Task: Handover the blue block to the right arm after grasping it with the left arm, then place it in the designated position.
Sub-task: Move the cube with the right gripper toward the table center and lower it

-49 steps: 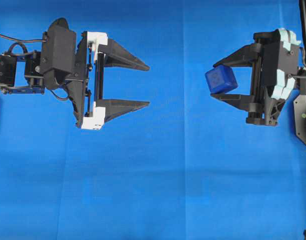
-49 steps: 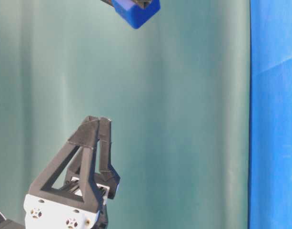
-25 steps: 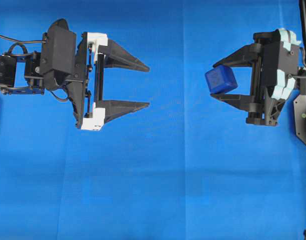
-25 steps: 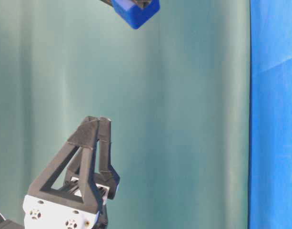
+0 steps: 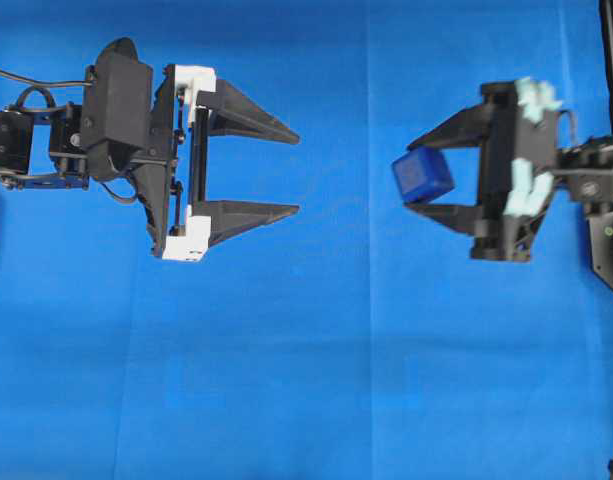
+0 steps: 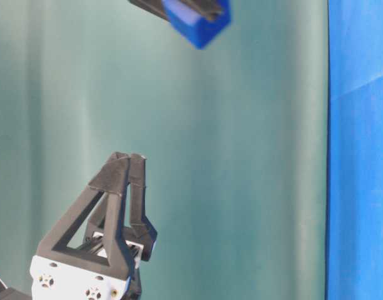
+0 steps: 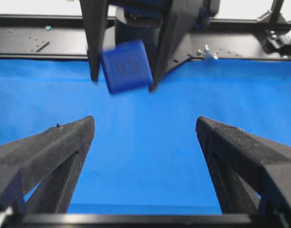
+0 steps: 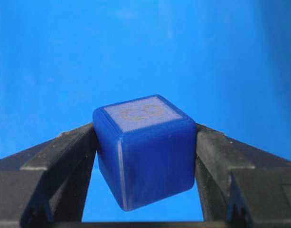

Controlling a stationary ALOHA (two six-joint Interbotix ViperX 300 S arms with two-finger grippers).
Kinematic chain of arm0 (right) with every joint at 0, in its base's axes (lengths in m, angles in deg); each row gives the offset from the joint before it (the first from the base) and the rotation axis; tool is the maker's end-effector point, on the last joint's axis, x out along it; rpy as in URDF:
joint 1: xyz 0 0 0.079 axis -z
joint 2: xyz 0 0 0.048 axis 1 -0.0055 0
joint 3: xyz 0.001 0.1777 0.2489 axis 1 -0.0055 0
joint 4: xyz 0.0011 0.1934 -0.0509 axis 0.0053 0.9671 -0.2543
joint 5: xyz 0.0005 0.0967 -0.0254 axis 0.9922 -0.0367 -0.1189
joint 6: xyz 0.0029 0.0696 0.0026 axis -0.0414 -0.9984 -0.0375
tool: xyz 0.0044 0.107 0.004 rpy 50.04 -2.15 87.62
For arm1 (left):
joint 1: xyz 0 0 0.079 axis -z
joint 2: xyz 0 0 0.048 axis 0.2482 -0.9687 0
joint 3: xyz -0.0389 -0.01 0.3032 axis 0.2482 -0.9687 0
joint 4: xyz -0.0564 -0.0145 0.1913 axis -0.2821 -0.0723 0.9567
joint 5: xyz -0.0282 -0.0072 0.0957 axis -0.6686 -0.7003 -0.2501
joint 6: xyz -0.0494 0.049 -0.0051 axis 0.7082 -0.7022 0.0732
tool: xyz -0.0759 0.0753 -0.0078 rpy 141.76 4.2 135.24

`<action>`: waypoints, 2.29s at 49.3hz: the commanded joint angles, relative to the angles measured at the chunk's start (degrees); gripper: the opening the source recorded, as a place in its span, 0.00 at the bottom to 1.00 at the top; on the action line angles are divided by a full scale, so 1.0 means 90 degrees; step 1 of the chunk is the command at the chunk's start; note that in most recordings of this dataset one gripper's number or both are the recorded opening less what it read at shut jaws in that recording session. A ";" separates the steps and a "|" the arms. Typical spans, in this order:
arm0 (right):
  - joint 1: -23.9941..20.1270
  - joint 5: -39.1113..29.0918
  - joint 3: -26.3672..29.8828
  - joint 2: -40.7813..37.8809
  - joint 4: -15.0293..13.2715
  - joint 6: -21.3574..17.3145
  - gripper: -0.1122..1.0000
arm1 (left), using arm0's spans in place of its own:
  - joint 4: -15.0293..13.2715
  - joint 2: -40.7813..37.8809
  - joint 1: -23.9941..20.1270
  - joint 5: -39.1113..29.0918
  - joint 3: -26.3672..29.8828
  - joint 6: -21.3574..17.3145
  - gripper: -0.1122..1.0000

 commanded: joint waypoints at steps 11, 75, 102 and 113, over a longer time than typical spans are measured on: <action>0.0068 0.1162 0.0020 -0.1113 0.0010 -0.0244 0.56 | 0.0000 0.0137 0.0010 0.0029 0.0107 -0.0020 0.93; 0.0752 0.4385 0.0557 -0.4541 0.0215 -0.0254 0.56 | 0.0000 0.0176 0.0020 0.0000 0.0068 -0.0029 0.93; 0.0742 0.4023 0.0625 -0.4551 0.0781 -0.0244 0.86 | 0.0000 0.0176 0.0020 0.0000 0.0068 -0.0020 0.93; 0.0635 0.3672 0.0684 -0.4238 0.0791 -0.0244 0.89 | 0.0000 0.0176 0.0029 0.0000 0.0059 -0.0039 0.93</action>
